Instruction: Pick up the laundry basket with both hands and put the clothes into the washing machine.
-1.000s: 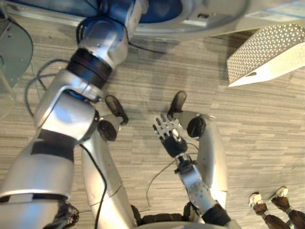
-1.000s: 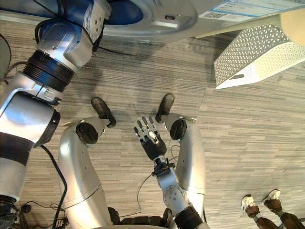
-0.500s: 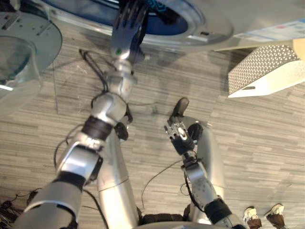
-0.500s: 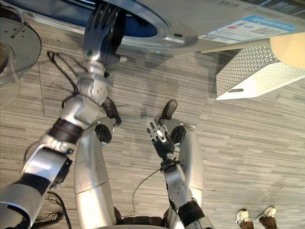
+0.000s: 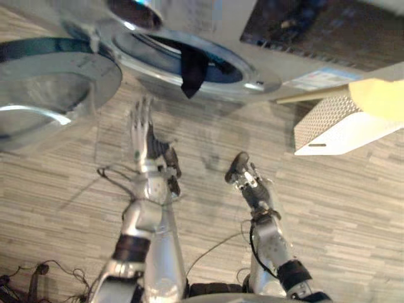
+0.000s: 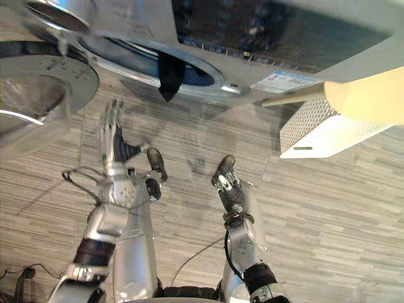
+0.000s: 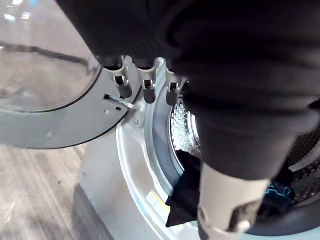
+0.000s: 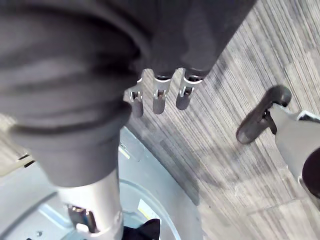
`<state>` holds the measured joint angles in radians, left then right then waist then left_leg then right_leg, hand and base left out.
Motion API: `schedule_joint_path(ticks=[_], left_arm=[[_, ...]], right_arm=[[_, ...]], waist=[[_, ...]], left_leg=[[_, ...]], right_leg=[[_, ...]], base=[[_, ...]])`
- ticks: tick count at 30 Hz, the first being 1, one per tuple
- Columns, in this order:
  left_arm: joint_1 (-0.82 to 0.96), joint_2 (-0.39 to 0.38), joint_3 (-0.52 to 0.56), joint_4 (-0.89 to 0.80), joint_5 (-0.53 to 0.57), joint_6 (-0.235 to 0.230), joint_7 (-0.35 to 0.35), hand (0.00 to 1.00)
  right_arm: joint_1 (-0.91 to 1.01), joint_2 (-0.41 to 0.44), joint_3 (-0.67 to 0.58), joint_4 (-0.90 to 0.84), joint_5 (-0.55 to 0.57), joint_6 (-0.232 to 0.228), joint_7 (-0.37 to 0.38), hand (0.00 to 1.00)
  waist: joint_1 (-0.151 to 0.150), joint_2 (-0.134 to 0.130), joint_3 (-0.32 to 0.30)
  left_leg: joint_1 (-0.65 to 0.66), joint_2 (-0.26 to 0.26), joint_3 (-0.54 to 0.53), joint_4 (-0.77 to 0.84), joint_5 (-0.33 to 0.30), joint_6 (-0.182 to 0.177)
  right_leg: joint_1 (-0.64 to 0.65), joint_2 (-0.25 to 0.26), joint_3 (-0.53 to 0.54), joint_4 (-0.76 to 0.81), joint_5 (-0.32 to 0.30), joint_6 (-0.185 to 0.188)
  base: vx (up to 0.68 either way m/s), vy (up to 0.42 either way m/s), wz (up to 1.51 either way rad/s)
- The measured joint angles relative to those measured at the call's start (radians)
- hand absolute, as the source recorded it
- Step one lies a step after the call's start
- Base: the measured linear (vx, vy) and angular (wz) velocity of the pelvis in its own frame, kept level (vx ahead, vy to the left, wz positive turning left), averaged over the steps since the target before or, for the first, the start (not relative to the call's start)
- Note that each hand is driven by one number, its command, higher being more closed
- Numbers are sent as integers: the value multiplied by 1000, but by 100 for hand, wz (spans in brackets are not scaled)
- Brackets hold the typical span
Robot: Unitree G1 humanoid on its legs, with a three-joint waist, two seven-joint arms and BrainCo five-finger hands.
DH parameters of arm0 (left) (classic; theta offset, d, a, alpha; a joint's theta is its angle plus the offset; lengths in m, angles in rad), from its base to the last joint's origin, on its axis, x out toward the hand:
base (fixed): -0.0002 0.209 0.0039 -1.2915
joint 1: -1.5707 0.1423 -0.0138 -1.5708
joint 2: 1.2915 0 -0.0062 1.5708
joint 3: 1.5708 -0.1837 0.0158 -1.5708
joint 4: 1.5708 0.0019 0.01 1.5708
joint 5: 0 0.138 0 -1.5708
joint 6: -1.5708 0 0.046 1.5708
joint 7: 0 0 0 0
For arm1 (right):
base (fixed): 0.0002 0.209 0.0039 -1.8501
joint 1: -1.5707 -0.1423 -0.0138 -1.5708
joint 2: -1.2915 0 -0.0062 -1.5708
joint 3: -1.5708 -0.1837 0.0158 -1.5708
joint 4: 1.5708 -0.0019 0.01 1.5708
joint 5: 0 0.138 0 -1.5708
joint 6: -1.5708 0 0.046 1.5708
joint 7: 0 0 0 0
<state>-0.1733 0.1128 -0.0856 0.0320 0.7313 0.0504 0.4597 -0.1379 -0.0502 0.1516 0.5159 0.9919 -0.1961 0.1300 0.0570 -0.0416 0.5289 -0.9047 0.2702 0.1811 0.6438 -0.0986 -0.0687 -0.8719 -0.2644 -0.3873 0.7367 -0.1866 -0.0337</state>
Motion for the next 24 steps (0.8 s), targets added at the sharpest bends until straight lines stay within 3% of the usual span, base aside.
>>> schedule_joint_path(ticks=[4, 9, 12, 18, 24], left_arm=[[111, -53, -33, 61, -99, -63, -16, 0], [192, -61, -124, 95, -235, -100, -133, 0], [232, -63, -177, 85, -293, -106, -201, 0], [263, -75, -219, -36, -371, -127, -258, 0], [264, -94, -220, -110, -416, -132, -261, 0]], right_arm=[[-7, -38, -67, 64, -65, -13, -57, 0], [-217, -100, -82, 239, -181, -18, -147, 0], [-397, -128, -57, 351, -201, -9, -179, 0], [-626, -193, 74, 506, -207, 17, -196, 0], [-737, -226, 118, 604, -125, 29, -199, 0]], waist=[[21, 30, -64], [44, 60, -93], [72, 62, -93], [121, 72, -92], [137, 98, -88]], left_leg=[[93, -56, -18, -106, 43, 0], [148, -141, -99, -279, 143, -13], [140, -168, -133, -335, 190, -12], [66, -196, -161, -366, 226, -10], [-20, -241, -202, -362, 259, 6]], right_leg=[[97, -38, -40, -41, -1, 13], [178, -100, -154, -69, -13, 24], [179, -125, -201, -61, -20, 22], [138, -177, -271, -20, -46, 26], [69, -239, -303, 48, -74, 25]], base=[[64, -56, 52], [57, -70, 71], [23, -59, 53], [2, -54, 43], [39, -42, 29]])
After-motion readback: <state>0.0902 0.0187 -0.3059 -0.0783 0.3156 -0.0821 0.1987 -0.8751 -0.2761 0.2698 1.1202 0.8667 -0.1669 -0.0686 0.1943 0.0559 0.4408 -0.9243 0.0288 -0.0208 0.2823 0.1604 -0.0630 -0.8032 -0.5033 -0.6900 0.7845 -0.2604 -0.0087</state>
